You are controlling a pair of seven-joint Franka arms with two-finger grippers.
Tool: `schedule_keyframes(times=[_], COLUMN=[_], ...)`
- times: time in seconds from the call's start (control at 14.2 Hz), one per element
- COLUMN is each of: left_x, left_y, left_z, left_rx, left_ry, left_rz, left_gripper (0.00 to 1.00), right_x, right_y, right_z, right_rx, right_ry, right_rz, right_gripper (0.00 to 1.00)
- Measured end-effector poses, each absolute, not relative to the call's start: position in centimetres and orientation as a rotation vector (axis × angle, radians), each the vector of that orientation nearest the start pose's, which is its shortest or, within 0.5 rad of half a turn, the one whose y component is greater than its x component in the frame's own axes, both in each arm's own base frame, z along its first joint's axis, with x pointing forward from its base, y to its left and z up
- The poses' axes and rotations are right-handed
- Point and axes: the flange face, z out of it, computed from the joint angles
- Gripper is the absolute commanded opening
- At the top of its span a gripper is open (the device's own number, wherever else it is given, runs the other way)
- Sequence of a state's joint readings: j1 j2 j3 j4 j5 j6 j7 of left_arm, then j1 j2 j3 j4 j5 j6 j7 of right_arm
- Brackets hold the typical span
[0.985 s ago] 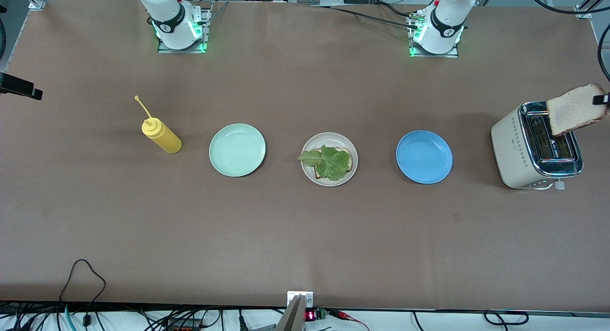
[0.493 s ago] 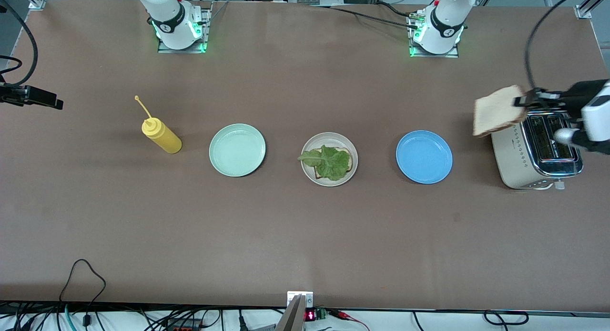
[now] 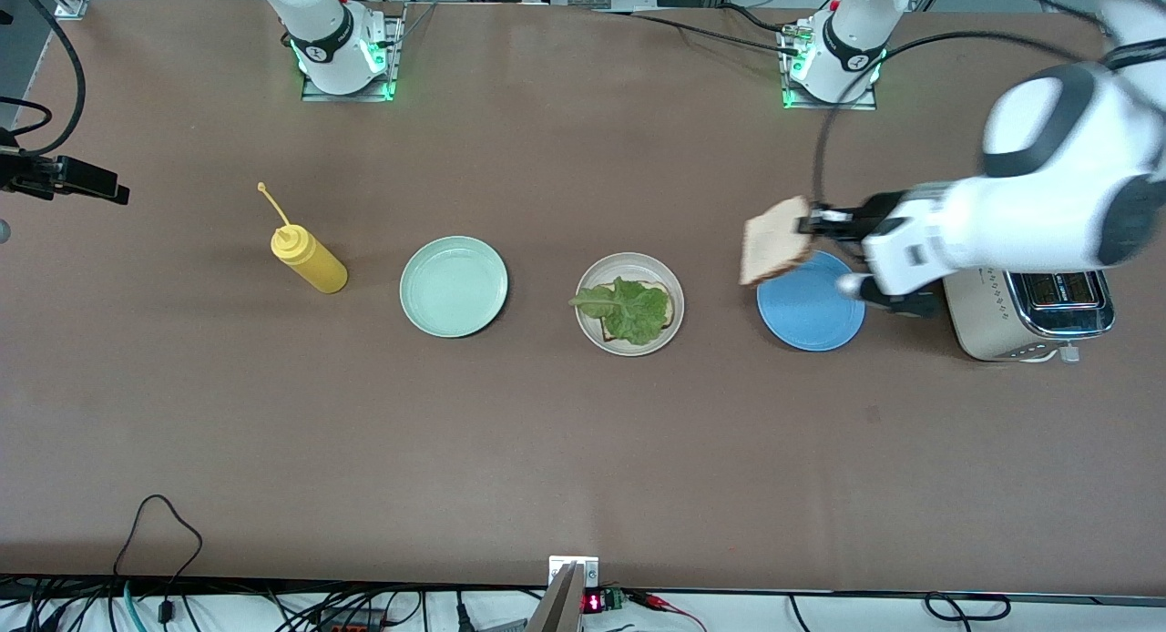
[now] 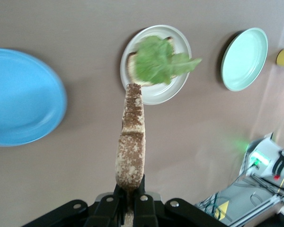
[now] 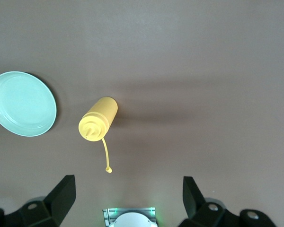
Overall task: Make sandwich in beige plate with both arms
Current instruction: 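Lift the bread slice from the toaster and carry it to the plate, then lower the bread slice onto the lettuce with the left gripper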
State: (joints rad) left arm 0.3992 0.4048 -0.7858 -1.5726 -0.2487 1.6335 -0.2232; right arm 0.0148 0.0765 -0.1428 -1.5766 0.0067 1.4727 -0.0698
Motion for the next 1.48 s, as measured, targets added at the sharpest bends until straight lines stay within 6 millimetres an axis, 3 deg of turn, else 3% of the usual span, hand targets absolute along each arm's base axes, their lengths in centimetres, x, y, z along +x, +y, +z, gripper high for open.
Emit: schedule_keyframes(times=[0.07, 0.21, 0.56, 0.92, 1.48], left_x=[59.0, 59.5, 61.5, 60.0, 60.2], left_y=[-23.0, -25.8, -27.3, -33.4, -31.6], left_z=[44.4, 41.6, 35.0, 31.2, 28.2], left_rx=[-3.518, -3.566, -3.694, -3.769, -3.776], left_ry=[0.149, 0.082, -0.092, -0.144, -0.094], left_rz=[0.678, 0.686, 0.773, 0.805, 0.841], left_gripper=[0.00, 0.00, 0.00, 0.00, 0.00], right_x=[55.3, 54.5, 54.5, 54.8, 55.1], right_y=[-6.9, -6.8, -7.2, -5.9, -2.4], right_z=[57.1, 57.4, 57.7, 58.6, 58.8], right_rx=[-3.113, -3.111, -3.130, -3.136, -3.144], right_ry=[0.091, 0.090, 0.096, 0.070, 0.069], right_rz=[0.264, 0.248, 0.220, 0.184, 0.178], right_gripper=[1.00, 1.00, 1.00, 1.00, 1.00])
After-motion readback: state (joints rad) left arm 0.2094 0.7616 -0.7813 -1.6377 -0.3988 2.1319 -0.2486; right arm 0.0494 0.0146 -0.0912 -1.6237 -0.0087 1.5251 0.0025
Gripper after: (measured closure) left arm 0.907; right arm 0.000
